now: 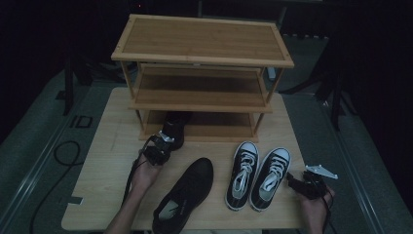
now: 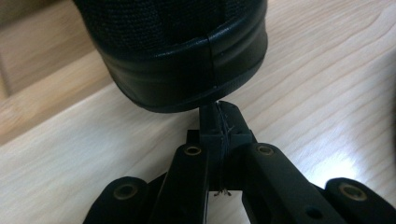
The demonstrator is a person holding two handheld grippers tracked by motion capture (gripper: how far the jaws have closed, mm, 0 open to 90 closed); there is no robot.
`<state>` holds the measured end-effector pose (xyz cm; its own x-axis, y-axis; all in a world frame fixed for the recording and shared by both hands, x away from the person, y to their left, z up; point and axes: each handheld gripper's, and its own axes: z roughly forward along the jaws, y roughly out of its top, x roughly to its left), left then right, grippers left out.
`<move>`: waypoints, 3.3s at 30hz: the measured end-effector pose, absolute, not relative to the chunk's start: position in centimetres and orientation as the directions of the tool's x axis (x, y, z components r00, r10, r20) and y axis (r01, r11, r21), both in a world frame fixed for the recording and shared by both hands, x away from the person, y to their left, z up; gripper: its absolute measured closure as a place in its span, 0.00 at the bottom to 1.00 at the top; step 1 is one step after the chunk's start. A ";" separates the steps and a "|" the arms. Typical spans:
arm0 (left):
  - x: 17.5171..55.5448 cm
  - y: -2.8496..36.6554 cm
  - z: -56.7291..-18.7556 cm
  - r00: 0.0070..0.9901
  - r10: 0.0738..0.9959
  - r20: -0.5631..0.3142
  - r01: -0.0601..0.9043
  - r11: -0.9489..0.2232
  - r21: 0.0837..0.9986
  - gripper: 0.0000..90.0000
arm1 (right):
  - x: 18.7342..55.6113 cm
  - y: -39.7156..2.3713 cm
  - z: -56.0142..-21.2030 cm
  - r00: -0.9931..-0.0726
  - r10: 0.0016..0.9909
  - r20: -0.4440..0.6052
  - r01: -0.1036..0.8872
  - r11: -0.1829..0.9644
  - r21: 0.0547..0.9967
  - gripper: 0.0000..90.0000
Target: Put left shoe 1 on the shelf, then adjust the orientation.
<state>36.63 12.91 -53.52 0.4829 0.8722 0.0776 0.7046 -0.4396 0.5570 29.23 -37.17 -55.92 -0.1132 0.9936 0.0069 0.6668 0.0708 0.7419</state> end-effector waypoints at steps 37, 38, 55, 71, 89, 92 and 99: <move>36.1 13.8 -53.1 0.518 0.855 -0.028 0.696 -0.402 0.596 0.83 | 29.2 -37.2 -55.9 -0.113 0.994 0.007 0.667 0.071 0.742 0.33; 36.1 13.8 -53.1 0.518 0.855 -0.028 0.696 -0.402 0.596 0.82 | 29.2 -37.2 -55.9 -0.113 0.994 0.007 0.667 0.071 0.742 0.33; 33.6 14.4 -51.2 0.582 0.810 -0.070 0.661 -0.421 0.621 0.80 | 29.2 -37.1 -55.9 -0.110 0.994 0.004 0.667 0.071 0.742 0.33; 31.7 10.9 -47.3 0.723 0.684 -0.093 0.562 -0.504 0.656 0.80 | 29.2 -37.1 -55.9 -0.111 0.994 0.006 0.666 0.070 0.743 0.33; 28.5 11.5 -45.1 0.778 0.617 -0.123 0.547 -0.567 0.615 0.81 | 29.2 -37.1 -55.9 -0.111 0.994 0.005 0.666 0.070 0.742 0.33; 27.8 11.8 -44.7 0.781 0.613 -0.121 0.546 -0.575 0.609 0.80 | 29.2 -37.1 -55.9 -0.111 0.994 0.005 0.666 0.071 0.742 0.33; 26.3 12.6 -43.7 0.784 0.608 -0.122 0.547 -0.585 0.599 0.77 | 29.2 -37.1 -55.9 -0.112 0.994 0.005 0.666 0.071 0.742 0.33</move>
<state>26.29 12.63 -43.74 0.7841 0.6084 -0.1224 0.5472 -0.5849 0.5987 29.16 -37.12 -55.93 -0.1116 0.9937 0.0046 0.6663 0.0714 0.7422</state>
